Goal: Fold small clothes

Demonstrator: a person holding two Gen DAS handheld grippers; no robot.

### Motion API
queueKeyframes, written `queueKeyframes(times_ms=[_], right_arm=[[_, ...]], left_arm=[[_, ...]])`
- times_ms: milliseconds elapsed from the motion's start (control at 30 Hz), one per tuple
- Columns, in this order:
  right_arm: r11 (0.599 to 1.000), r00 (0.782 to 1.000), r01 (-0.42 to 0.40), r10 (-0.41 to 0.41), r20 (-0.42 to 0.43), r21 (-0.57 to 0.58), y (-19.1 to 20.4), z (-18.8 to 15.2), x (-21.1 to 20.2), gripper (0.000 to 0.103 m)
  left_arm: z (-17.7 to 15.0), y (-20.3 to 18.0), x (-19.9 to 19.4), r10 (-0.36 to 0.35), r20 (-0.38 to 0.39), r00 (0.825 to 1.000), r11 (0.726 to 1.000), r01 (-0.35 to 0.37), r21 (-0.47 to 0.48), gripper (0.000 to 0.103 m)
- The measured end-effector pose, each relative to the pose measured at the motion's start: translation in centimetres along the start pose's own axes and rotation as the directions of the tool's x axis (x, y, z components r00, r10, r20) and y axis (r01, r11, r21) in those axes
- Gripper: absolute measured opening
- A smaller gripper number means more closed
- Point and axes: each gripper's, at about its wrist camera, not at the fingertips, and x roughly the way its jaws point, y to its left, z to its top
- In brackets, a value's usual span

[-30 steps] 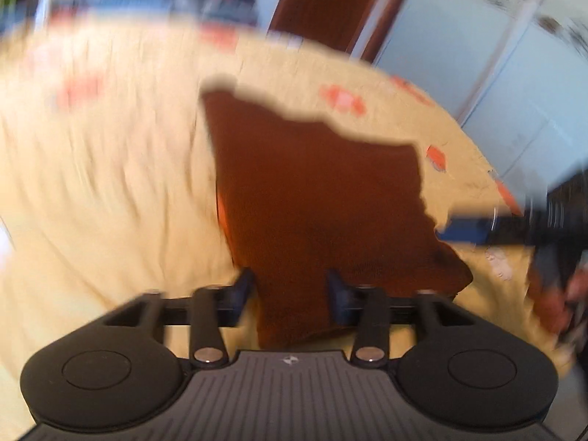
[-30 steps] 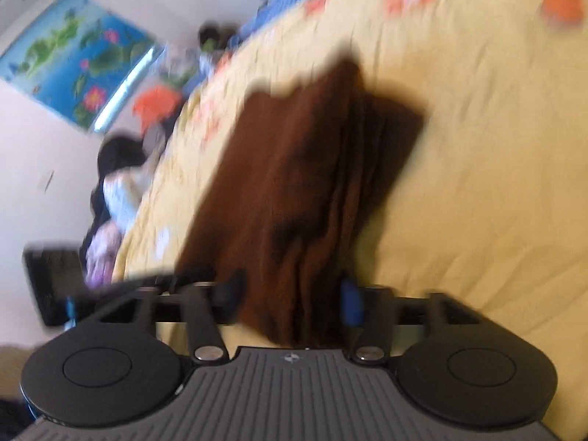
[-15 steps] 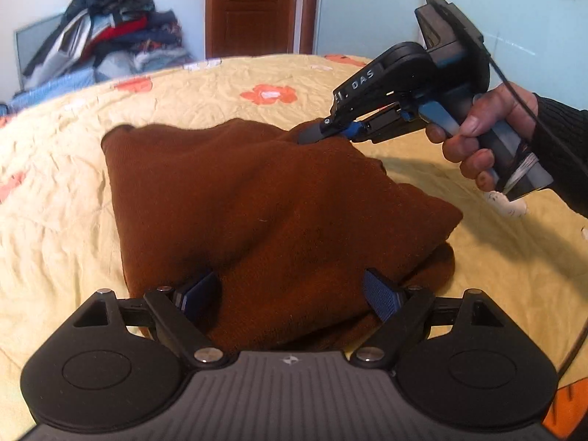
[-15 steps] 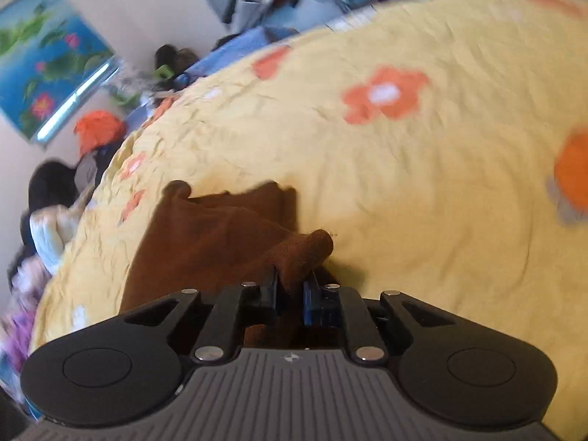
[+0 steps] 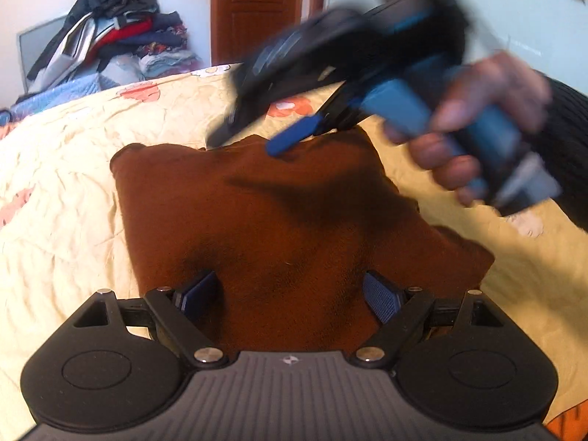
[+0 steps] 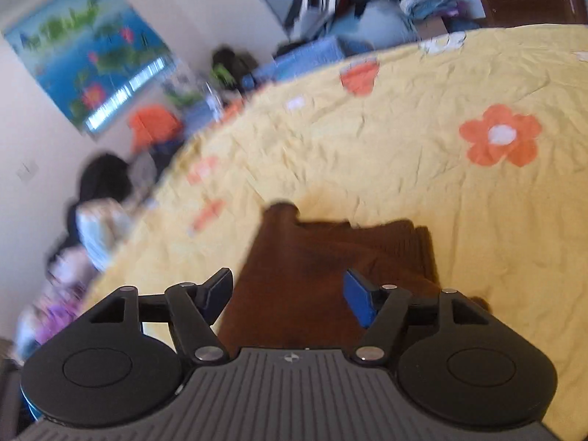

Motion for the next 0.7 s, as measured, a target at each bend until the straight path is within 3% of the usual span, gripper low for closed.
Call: queueKeyframes(times_ms=[33,67,133,167,233,300,400,500,567,633,700], right_arm=[[0.999,0.999,0.031,-0.031,-0.03,0.013,-0.8,0.0,1.0,0.067],[0.999,0.999,0.014,-0.011,-0.051,0.044,-2.0,0.0,1.7,0.066],[0.991,0.999,-0.038,0.042,-0.029,0.127,-3.8,-0.1,1.0,0.059],[0.988,0.999,-0.023,0.027,-0.023,0.154,-4.0,0.2,0.2,0.052],[0.992,0.999,-0.001,-0.006,0.052,0.124,-2.9,0.5,-1.7,0.054],[0.993,0.994,-0.069,0.061,0.092,0.093,-1.3,0.7,-2.9,0.058],[0.992,0.991,-0.126,0.125,0.037,0.032,1.1,0.9,-1.2,0.07],[0.999,0.995,-0.037,0.037,-0.092,0.007,1.5,0.5,3.3,0.07],[0.998,0.997,-0.059,0.058,-0.042,-0.023,0.5,-0.2,4.3,0.067],[0.996,0.996,-0.071,0.074,-0.055,0.056,-0.1,0.4,4.0,0.065],[0.998,0.998,-0.032,0.035,-0.053,0.061,0.3,0.9,3.1,0.06]], left_arm=[[0.0,-0.1,0.1,0.002,-0.001,1.0,1.0,-0.002,0.003,0.087],[0.0,-0.2,0.1,0.001,-0.001,1.0,1.0,-0.001,0.003,0.087],[-0.1,0.0,0.1,-0.009,0.006,1.0,1.0,0.009,-0.005,0.087],[-0.1,0.2,0.2,-0.015,0.009,1.0,1.0,0.015,-0.008,0.087],[-0.2,0.4,0.2,-0.022,0.013,1.0,1.0,0.022,-0.012,0.087],[-0.2,0.4,0.3,-0.024,0.017,1.0,1.0,0.025,-0.014,0.088],[-0.3,0.2,0.2,-0.02,0.016,1.0,1.0,0.02,-0.008,0.088],[-0.3,0.2,0.1,-0.022,0.015,1.0,1.0,0.022,-0.012,0.088],[-0.4,0.2,0.1,-0.021,0.016,1.0,1.0,0.021,-0.013,0.088],[-0.4,0.3,0.1,-0.02,0.018,1.0,1.0,0.02,-0.013,0.088],[-0.4,0.2,0.2,-0.019,0.021,1.0,1.0,0.019,-0.009,0.088]])
